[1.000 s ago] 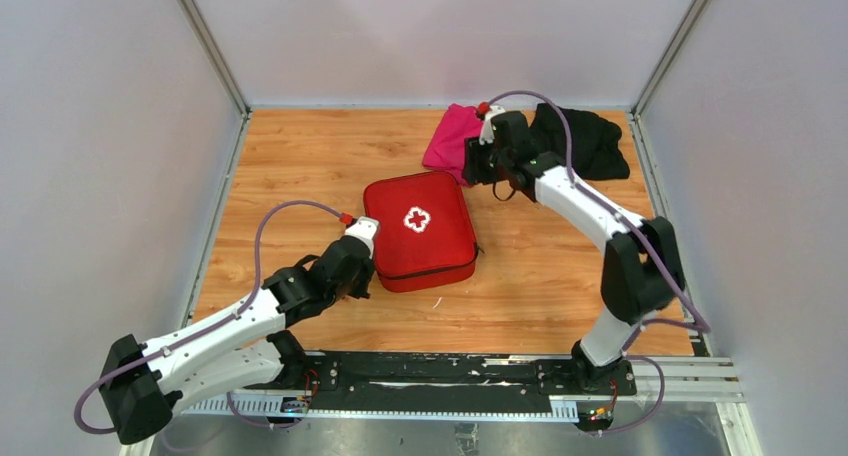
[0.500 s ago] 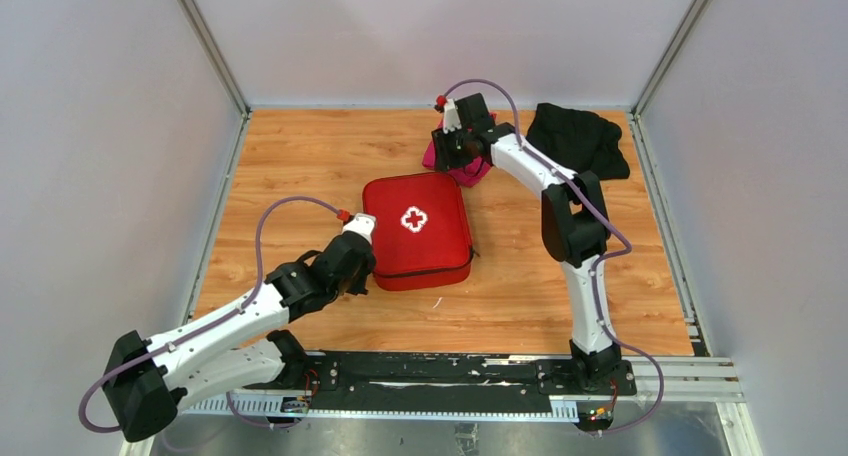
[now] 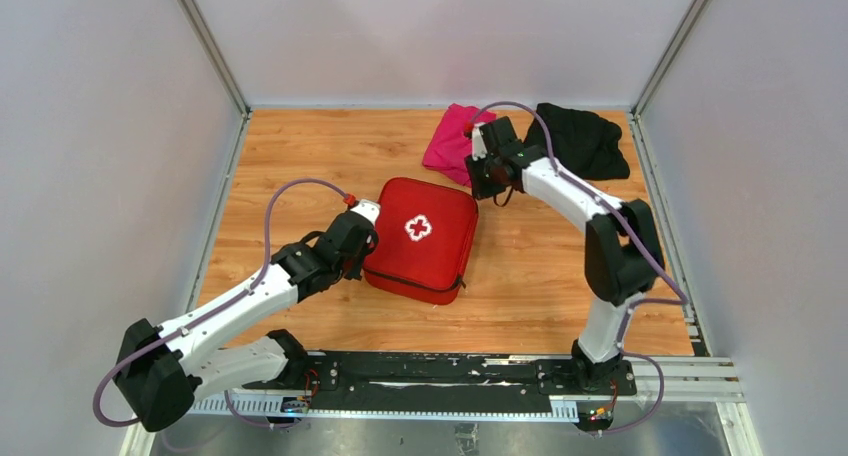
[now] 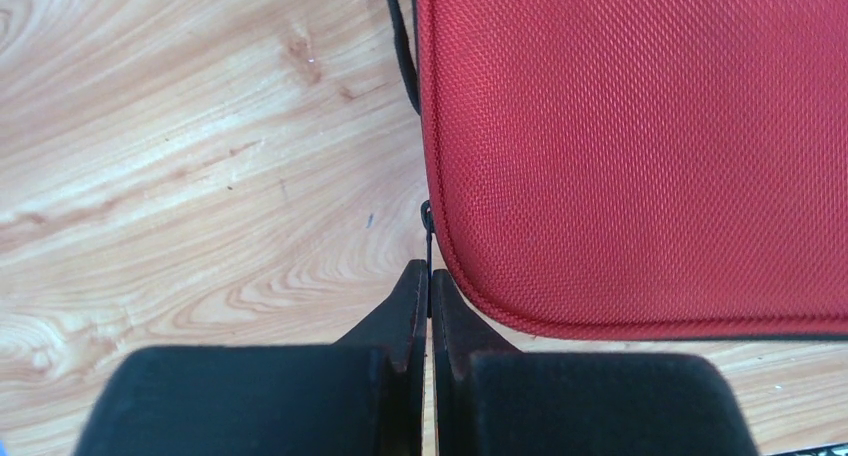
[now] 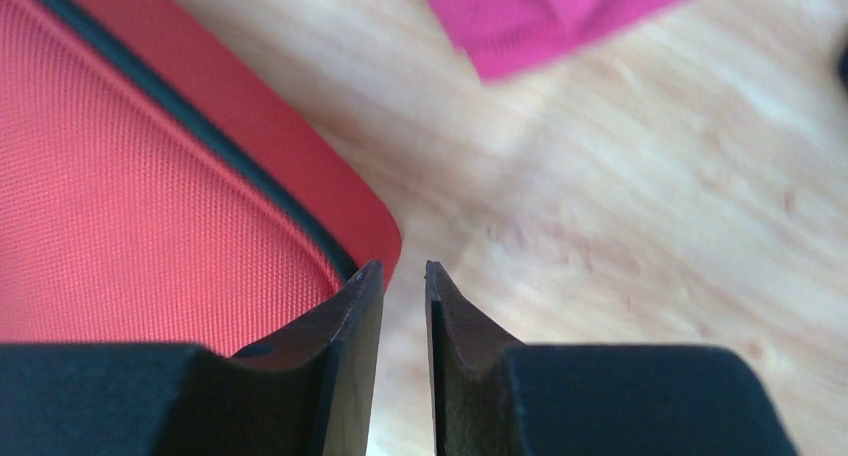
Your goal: Organize the medicine kit
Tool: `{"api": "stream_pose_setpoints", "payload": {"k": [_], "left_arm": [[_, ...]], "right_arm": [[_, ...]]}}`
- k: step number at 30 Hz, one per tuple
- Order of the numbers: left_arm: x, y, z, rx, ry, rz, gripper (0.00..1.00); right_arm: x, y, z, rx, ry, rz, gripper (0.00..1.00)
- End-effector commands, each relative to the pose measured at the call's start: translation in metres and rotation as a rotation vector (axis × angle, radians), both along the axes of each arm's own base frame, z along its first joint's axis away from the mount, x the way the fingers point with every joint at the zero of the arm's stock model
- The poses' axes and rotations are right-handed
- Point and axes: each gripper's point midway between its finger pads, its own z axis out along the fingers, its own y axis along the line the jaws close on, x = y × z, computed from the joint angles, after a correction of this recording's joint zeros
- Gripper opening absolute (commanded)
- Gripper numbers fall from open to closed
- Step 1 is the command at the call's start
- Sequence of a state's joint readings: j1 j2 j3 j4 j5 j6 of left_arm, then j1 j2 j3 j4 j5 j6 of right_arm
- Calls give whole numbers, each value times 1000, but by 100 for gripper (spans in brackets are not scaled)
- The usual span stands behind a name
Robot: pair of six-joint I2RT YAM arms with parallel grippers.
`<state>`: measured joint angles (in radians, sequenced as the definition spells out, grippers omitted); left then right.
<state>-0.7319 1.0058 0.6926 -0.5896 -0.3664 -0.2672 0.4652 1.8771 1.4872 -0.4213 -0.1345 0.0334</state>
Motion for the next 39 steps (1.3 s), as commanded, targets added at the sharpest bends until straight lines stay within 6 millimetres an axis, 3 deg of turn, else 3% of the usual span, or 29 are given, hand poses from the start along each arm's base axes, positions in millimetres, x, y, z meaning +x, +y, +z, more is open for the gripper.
{"api": "stream_pose_setpoints", "payload": {"k": [1,3,5,8,11,14,17,20,22,27,32,36,39], "left_arm": [[21,-11,26,-5,-81,-47,0],[23,-11,27,3,-82,-60,0],[23,-12,26,7,-80,-74,0],[21,-12,22,8,-77,-79,0],[20,-10,20,-8,-85,-66,0],[18,-8,15,-25,-86,-44,0],[16,-6,13,-42,-93,-23,0],[16,-5,16,-51,-106,-8,0],[16,-3,17,-48,-113,0,0],[16,-2,16,-53,-116,6,0],[15,-2,14,-59,-111,10,0],[14,-3,14,-69,-113,5,0],[14,-5,16,-86,-122,2,0]], "right_arm": [[-60,-25,-3,-28,94,-45,27],[-72,-42,1,-57,69,-98,29],[-74,-68,18,-115,-26,-179,32],[-77,-74,59,-73,-190,-182,34],[-98,-43,89,28,-319,11,43],[-142,13,106,110,-438,357,47],[-196,56,94,134,-533,686,50],[-233,84,77,135,-617,909,53],[-248,99,68,129,-649,992,54],[-258,119,42,85,-628,1079,56],[-263,131,29,77,-605,1116,57],[-260,132,16,6,-599,1110,56],[-246,127,10,-92,-633,1066,53]]}}
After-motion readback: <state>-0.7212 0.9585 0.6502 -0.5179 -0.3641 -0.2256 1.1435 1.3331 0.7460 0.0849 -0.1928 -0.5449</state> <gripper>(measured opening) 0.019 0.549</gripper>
